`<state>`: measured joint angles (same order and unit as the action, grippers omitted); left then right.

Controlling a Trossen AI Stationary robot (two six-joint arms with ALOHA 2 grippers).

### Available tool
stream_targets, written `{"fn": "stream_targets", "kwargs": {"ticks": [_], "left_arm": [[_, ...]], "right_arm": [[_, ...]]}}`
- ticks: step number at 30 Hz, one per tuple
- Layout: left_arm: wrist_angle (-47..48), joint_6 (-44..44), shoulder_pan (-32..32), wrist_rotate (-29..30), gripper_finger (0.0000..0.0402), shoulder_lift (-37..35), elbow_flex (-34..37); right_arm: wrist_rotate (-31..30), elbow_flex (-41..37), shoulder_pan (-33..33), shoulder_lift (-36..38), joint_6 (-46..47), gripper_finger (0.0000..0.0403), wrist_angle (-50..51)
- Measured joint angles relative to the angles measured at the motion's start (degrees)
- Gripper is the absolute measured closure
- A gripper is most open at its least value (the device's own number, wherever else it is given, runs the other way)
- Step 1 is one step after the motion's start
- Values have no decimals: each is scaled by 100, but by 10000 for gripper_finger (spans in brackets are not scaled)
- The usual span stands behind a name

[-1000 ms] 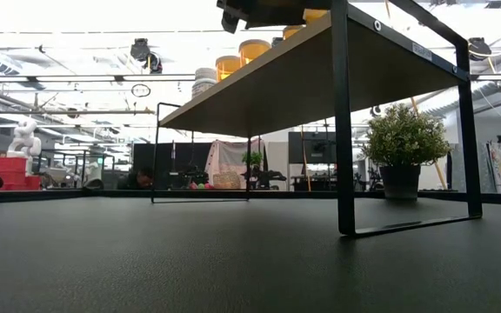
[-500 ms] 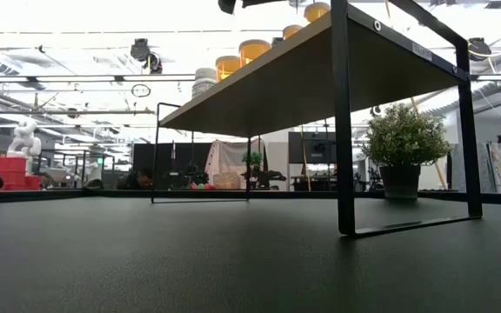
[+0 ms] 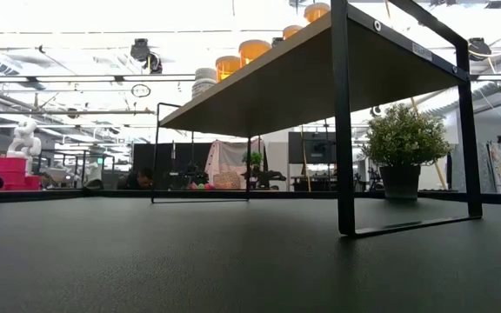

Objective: Pick and place medicine bottles onto shelf by color
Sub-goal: Put the orange tablet bottle on the shelf aligned with the orange tablet bottles

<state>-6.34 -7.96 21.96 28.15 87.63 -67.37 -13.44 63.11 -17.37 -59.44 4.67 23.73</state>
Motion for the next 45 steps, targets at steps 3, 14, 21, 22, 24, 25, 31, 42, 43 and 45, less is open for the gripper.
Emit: {"fn": "stream_targets", "kwargs": {"ticks": [3, 14, 21, 22, 24, 25, 31, 42, 43, 45], "left_arm": [[397, -129, 9, -16, 158, -276, 0], [2044, -396, 57, -716, 158, -1050, 2], [2546, -509, 258, -774, 158, -1058, 4], [2573, -536, 276, -777, 158, -1060, 4], [2594, -547, 309, -775, 158, -1056, 4], [2594, -539, 330, -776, 158, -1055, 4], [2591, -618, 450, -775, 158, -1058, 4], [2618, -576, 444, -770, 158, -1058, 4], [2627, -544, 444, -770, 158, -1058, 4], [2629, -484, 444, -768, 158, -1058, 4]], "right_arm": [[-2, 0, 0, 0, -58, 149, 1], [-4, 0, -140, -58, -235, 169, 86], [-384, 0, -632, -61, -22, 215, 141], [-465, 0, -713, -61, 11, 222, 149], [-555, 0, -855, -61, 99, 236, 232], [-632, 0, -943, -61, 166, 243, 316], [-1065, 0, -1513, -61, 660, 285, 1055], [-1075, 0, -2206, -61, 2212, 335, 1959], [-1056, 0, -2252, -61, 2351, 336, 2046], [-1028, 0, -2351, -61, 2672, 337, 2298]]}}
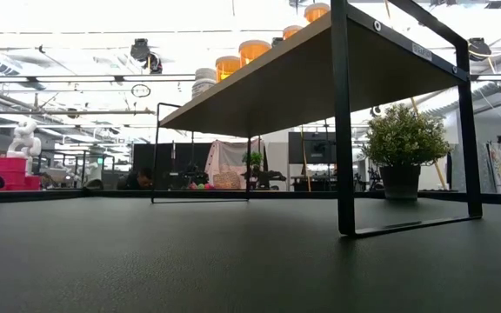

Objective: Pick and place medicine bottles onto shelf by color
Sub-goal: Put the orange tablet bottle on the shelf aligned with the orange tablet bottles

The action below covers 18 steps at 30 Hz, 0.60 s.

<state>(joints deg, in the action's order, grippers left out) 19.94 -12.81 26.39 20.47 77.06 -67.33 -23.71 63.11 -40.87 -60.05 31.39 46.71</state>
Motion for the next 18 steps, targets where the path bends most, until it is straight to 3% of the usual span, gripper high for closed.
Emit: {"fn": "stream_targets", "kwargs": {"ticks": [10, 18], "left_arm": [[1, 93, 0, -2, 158, 0, 0], [-5, 74, 0, 0, 158, 4, 0]], "right_arm": [[659, 0, -401, -216, 2073, 337, 1283], [1433, 0, -478, -819, 2495, 293, 1666]]}}
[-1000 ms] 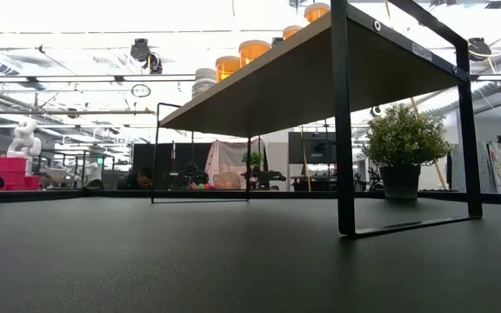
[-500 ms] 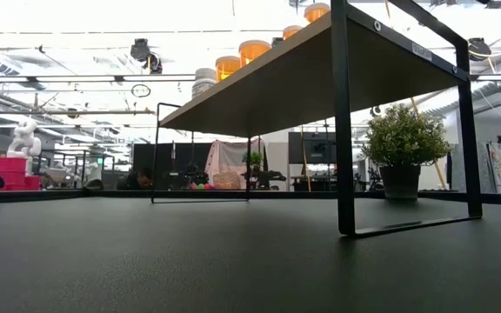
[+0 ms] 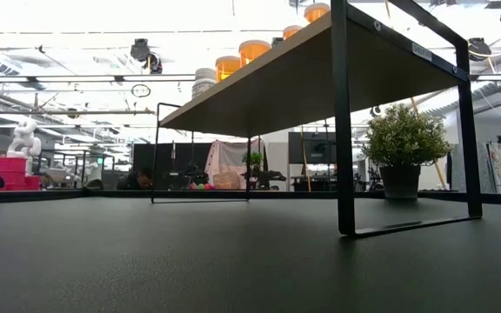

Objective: Pick and place medicine bottles onto shelf by color
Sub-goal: Put the orange tablet bottle on the shelf aligned with the orange tablet bottles

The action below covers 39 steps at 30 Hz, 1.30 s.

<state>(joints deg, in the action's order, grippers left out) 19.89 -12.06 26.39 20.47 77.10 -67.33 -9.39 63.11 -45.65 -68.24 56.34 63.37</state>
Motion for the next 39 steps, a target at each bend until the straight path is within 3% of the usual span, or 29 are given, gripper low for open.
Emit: {"fn": "stream_targets", "kwargs": {"ticks": [11, 17, 27, 39], "left_arm": [[-21, 64, 0, 0, 158, 2, 0], [-22, 58, 0, 0, 158, 2, 0], [-21, 82, 0, 0, 158, 2, 0], [-31, 82, 0, 0, 158, 2, 0]], "right_arm": [[190, 0, -104, -828, 179, 172, 390], [208, 0, -146, -1129, 114, 134, 455], [214, -38, -146, -1443, 157, 131, 379], [369, -1045, -146, -1140, 301, 133, -589]]}}
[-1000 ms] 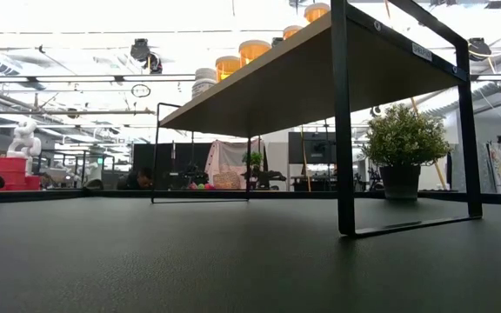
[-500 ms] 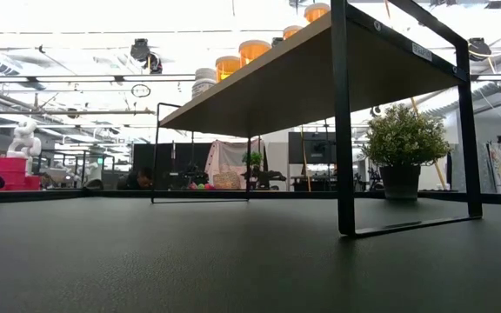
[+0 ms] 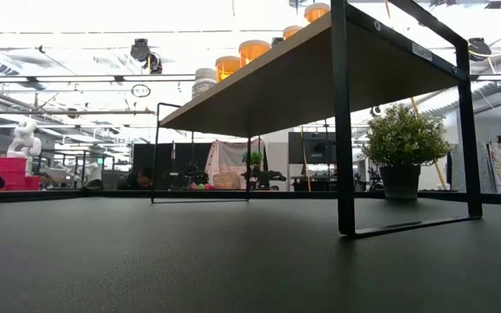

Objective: Pick and place medicine bottles onto shelf by color
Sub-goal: Put the orange tablet bottle on the shelf aligned with the orange tablet bottles

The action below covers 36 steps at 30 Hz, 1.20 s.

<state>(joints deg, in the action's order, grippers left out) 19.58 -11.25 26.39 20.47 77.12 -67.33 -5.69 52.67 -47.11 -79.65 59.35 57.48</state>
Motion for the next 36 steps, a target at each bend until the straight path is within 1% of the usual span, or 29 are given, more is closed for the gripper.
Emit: {"fn": "stream_targets", "kwargs": {"ticks": [5, 8, 15, 20, 23, 26, 30, 36], "left_arm": [[-16, -1, 0, 2, 158, 0, 0], [-19, -2, 0, 2, 158, 0, 0], [-21, -4, 0, 2, 158, 0, 0], [-39, -4, 0, 2, 158, 0, 0], [-80, -7, 0, 2, 158, 0, 0], [-123, -11, 0, 2, 158, 1, 0], [-154, -15, 0, 2, 158, 2, 0], [-150, -35, 0, 2, 158, 2, 0]], "right_arm": [[2, -252, 0, 12, 22, 134, -311], [2, -344, 0, 12, 24, 146, -373], [21, -350, 0, 12, 15, 212, -401], [288, -350, 40, 13, 18, 256, -404], [443, -343, 98, 14, 20, 278, -407], [435, -332, 127, 45, 8, 293, -410], [417, -328, 173, 152, 18, 299, -415], [286, -328, 177, 478, 209, 289, -411]]}}
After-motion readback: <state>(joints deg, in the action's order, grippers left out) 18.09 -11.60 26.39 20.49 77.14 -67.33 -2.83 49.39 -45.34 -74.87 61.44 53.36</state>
